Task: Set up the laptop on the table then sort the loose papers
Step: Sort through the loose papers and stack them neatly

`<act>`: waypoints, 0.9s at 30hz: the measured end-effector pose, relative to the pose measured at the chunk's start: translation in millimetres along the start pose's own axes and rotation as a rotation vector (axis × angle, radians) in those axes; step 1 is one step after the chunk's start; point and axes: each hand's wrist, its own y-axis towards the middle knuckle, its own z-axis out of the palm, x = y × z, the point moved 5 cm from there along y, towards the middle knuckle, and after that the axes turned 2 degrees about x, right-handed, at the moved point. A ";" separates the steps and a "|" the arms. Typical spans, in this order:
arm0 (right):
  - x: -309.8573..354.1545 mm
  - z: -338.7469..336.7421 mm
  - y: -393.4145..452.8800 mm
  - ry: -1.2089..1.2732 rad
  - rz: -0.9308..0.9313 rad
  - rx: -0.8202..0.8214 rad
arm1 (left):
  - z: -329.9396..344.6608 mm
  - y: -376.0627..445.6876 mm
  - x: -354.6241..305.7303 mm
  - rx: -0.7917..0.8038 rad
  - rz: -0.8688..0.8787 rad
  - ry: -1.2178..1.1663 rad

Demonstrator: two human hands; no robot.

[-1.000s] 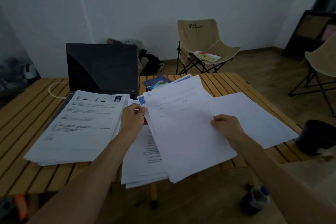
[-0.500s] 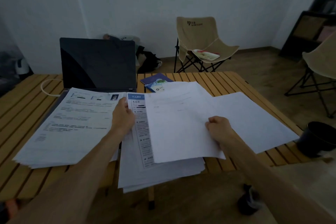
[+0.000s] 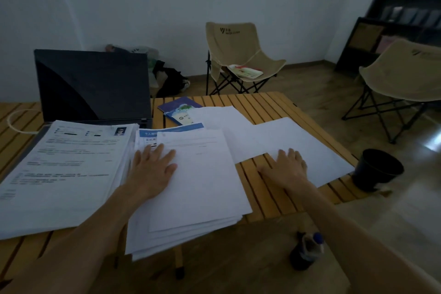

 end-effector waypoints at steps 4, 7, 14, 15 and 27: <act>-25.2 6.4 10.7 -0.026 0.043 -0.051 | -2.4 -2.7 0.0 0.027 0.031 -0.054; -21.7 -0.2 11.1 -0.094 0.003 -0.162 | -4.2 -7.2 1.5 0.033 0.030 -0.124; -11.9 -2.2 -2.7 -0.078 -0.022 -0.301 | -4.5 -12.8 7.2 -0.004 -0.015 -0.246; -10.5 -2.8 -7.0 -0.082 -0.037 -0.331 | -4.0 -12.3 7.1 -0.018 -0.017 -0.220; 7.8 -74.4 -25.6 1.033 -0.322 -0.403 | -48.9 -4.1 0.6 -0.341 -0.031 -0.249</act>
